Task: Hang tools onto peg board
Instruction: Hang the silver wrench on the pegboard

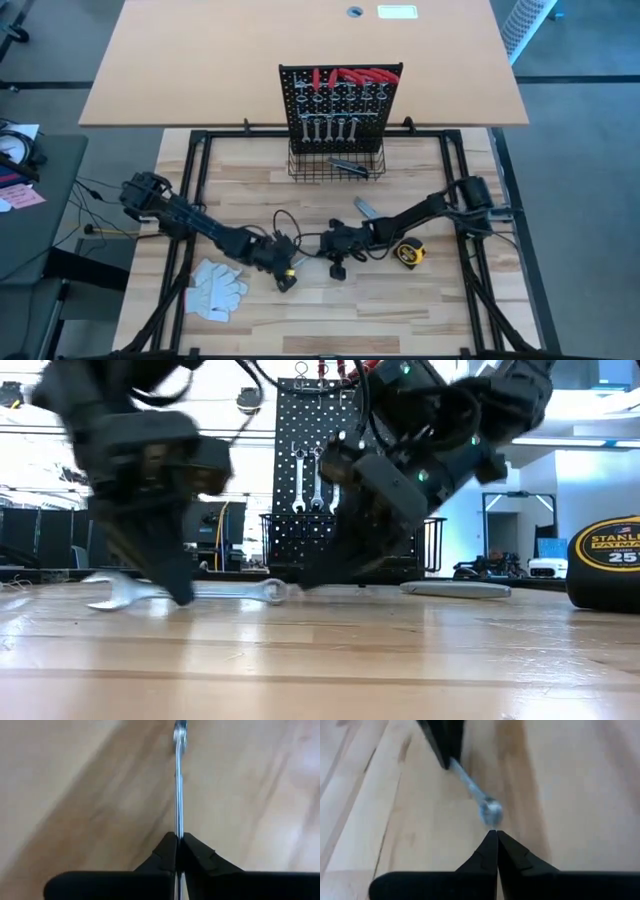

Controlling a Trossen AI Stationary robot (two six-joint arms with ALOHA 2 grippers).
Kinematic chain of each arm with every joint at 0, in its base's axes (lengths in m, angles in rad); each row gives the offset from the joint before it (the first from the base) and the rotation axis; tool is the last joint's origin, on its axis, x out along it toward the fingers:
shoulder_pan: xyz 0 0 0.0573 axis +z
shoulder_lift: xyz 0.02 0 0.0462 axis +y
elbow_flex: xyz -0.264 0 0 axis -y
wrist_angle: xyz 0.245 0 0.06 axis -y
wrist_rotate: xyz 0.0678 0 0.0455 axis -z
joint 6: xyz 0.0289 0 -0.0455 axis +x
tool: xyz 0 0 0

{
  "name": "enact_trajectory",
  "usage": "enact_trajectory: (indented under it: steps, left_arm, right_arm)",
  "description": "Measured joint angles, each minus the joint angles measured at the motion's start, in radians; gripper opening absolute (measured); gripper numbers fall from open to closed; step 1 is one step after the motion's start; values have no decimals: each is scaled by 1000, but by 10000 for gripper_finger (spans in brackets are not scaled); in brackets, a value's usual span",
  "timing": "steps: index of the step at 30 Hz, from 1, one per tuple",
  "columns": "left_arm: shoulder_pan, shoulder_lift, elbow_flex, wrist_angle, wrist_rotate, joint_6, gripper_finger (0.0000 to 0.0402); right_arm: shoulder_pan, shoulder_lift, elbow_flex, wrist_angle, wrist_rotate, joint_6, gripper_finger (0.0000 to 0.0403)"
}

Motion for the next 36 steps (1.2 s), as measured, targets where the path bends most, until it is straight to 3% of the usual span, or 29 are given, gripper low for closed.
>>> enact_trajectory:
  steps: [3, 6, 9, 15, 25, 31, 36]
  left_arm:
    - [-78, -73, -27, -77, -190, -33, 3]
    - [-157, -162, -109, -20, -398, -139, 3]
    - [-236, -231, -213, 211, -573, -108, 3]
    - [-312, -256, -348, 734, -848, 231, 3]
    - [-316, -148, -350, 1285, -845, 777, 3]
    - [-316, -91, -350, 1522, -728, 938, 3]
    - [-321, -75, -327, 1564, -693, 993, 3]
  right_arm:
    - [25, -84, -1, -96, 72, -35, 19]
    - [65, -154, -50, -91, 112, -42, 43]
    - [106, -186, -115, 52, 143, -35, 68]
    - [148, -89, -176, 498, 146, 16, 123]
    - [118, 114, -85, 1026, 120, 12, 205]
    - [104, 121, -71, 1072, 101, 10, 204]
    - [88, 84, -71, 1074, 14, 9, 194]
